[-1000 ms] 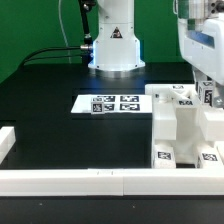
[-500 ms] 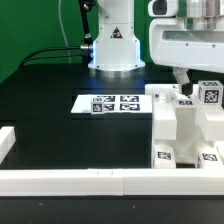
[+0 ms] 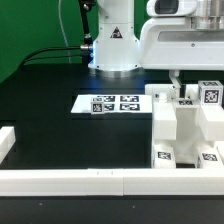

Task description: Assemble chair

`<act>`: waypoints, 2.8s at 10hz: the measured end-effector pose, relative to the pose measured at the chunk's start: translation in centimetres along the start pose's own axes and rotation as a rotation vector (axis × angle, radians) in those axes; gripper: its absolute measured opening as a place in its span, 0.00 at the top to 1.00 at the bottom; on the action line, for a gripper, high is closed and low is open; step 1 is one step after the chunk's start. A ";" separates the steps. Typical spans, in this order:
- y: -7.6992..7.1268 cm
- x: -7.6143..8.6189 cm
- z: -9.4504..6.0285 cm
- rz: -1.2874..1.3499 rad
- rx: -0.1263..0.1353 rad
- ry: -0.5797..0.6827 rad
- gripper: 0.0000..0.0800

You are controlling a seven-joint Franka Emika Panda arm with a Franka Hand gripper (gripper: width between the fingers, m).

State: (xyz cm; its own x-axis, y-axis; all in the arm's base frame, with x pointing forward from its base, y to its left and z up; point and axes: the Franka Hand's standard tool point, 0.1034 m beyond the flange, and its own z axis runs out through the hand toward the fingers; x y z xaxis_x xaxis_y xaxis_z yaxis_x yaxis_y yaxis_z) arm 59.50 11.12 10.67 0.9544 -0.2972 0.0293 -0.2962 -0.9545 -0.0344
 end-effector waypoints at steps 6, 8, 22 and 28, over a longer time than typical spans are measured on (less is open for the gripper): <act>-0.1 -0.1 0.0 0.322 0.001 -0.001 0.67; -0.1 -0.1 0.0 0.322 0.001 -0.001 0.67; 0.0 -0.1 0.2 0.379 -0.002 -0.002 0.19; 0.0 -0.1 0.2 0.379 -0.002 -0.002 0.44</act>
Offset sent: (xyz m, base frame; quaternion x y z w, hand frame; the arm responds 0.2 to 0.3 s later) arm 0.0000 0.0000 0.0000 0.0000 0.0000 0.1296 0.9916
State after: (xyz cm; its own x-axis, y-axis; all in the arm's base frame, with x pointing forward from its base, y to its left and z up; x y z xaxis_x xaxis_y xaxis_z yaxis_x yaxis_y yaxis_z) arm 59.42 11.19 10.44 0.7769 -0.6295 0.0126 -0.6286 -0.7767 -0.0399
